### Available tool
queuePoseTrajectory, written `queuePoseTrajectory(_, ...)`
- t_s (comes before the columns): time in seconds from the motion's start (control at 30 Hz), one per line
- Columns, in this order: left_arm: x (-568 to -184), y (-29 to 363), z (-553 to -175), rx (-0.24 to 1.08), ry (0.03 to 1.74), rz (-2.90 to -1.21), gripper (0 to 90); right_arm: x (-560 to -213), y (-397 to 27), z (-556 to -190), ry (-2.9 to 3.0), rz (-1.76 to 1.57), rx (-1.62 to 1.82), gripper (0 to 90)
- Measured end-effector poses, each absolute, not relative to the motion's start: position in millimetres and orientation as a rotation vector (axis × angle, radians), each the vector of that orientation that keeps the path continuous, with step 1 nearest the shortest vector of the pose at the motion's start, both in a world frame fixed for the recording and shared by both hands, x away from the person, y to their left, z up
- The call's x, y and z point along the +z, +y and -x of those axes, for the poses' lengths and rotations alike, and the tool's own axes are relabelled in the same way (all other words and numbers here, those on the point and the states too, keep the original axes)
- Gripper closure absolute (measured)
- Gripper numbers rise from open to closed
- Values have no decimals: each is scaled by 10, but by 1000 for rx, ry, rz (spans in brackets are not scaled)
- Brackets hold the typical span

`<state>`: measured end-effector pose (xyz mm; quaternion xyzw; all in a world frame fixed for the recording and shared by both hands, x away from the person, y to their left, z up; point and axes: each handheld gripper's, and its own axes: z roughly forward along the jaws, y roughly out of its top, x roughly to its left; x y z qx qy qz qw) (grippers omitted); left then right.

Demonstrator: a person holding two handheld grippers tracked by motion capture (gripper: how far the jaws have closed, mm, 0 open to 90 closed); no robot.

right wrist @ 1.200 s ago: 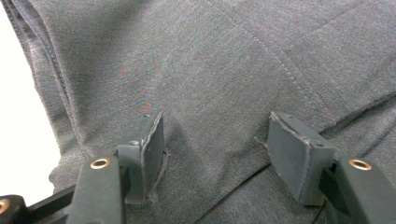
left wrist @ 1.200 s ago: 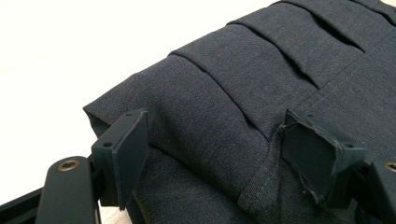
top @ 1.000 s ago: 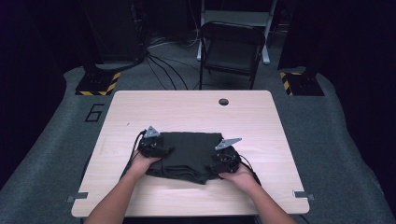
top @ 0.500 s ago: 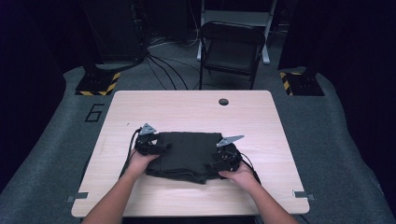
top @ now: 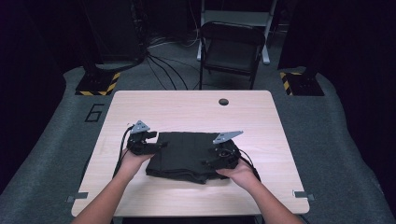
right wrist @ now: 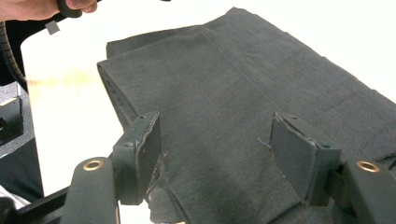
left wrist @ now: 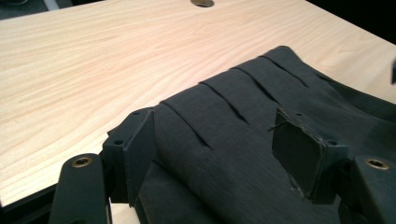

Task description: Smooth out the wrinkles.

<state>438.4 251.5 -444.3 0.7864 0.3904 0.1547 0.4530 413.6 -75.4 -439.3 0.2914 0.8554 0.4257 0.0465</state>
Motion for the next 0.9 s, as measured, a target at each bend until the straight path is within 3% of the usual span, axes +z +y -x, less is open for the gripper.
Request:
queuePoseTrajectory(0.53, -4177, 2617, -3806, 386, 874, -1953, 301, -4185, -937, -3800, 2573, -829, 1317, 333)
queuePoseTrajectory(0.9, -4306, 2759, -3493, 352, 897, -1953, 298, -4223, -1235, -3568, 2542, -878, 1301, 330)
